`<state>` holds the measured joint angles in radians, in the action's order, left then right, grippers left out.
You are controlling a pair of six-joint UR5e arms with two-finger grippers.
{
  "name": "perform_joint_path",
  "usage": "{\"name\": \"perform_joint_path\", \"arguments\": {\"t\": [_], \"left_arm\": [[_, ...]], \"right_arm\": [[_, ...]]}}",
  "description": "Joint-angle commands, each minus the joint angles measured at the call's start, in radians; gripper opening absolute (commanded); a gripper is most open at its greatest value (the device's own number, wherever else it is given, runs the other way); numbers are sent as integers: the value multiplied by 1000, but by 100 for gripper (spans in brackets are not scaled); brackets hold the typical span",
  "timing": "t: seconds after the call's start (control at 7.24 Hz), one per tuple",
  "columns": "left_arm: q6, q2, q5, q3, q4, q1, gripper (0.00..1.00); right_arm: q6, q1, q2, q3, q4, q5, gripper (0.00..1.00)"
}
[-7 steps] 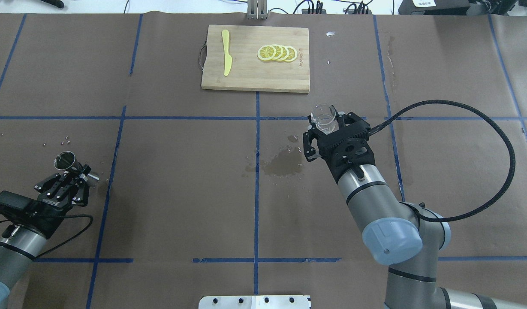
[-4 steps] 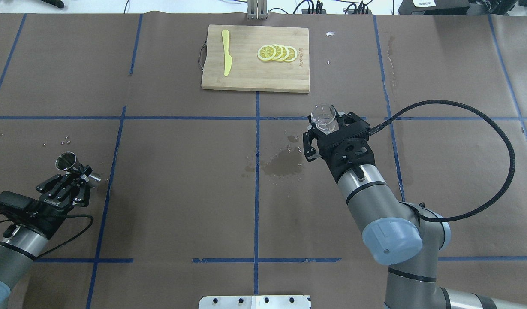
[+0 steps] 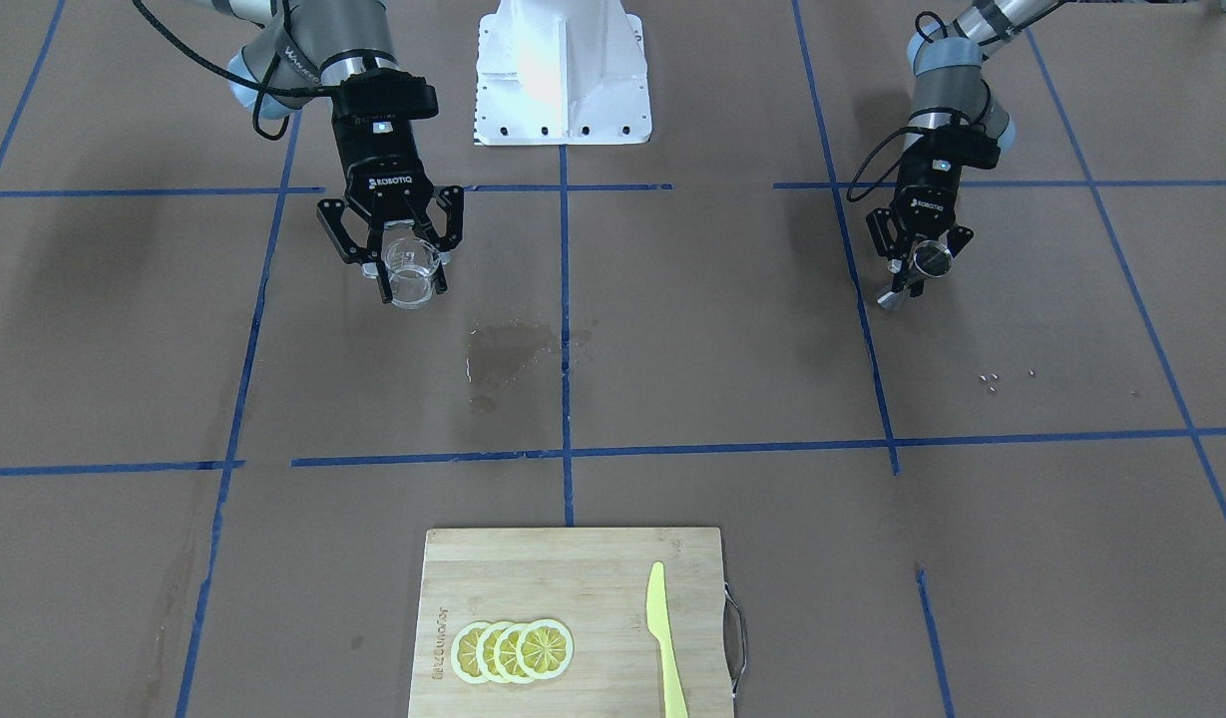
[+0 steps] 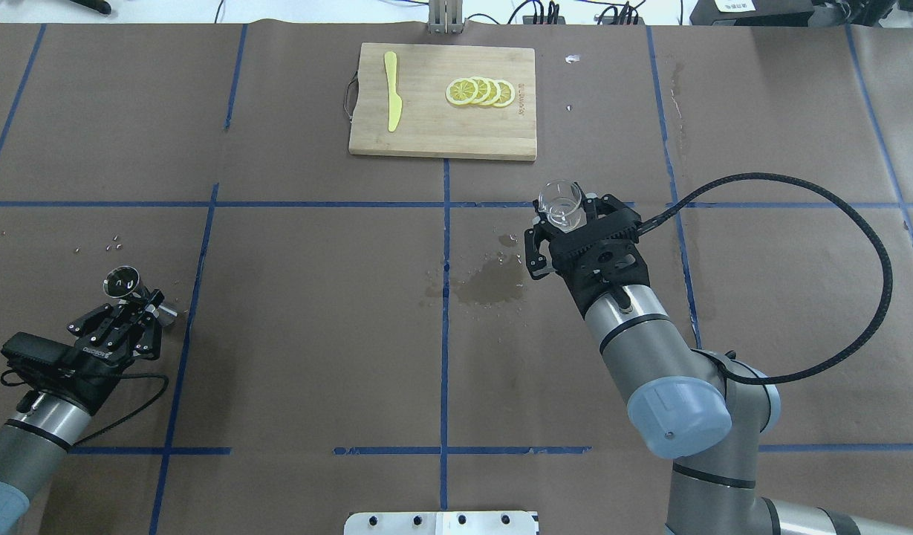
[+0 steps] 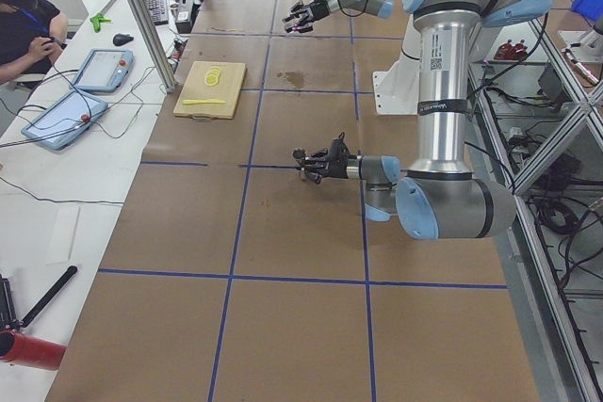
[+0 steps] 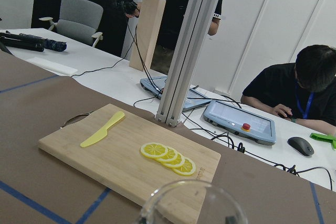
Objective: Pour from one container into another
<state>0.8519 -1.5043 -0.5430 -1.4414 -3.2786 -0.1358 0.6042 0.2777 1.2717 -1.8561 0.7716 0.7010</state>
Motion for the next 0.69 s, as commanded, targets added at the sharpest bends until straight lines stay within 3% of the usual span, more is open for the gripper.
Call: {"name": "perform_joint_path", "arguments": {"t": [0.0,0.55], "left_arm": [[-1,-17,1,10,2,1,0],[-2,-25,0,21,2,4,0]], "right_arm": [[-1,0,0,0,0,0,0],[0,0,0,0,0,0,0]]}}
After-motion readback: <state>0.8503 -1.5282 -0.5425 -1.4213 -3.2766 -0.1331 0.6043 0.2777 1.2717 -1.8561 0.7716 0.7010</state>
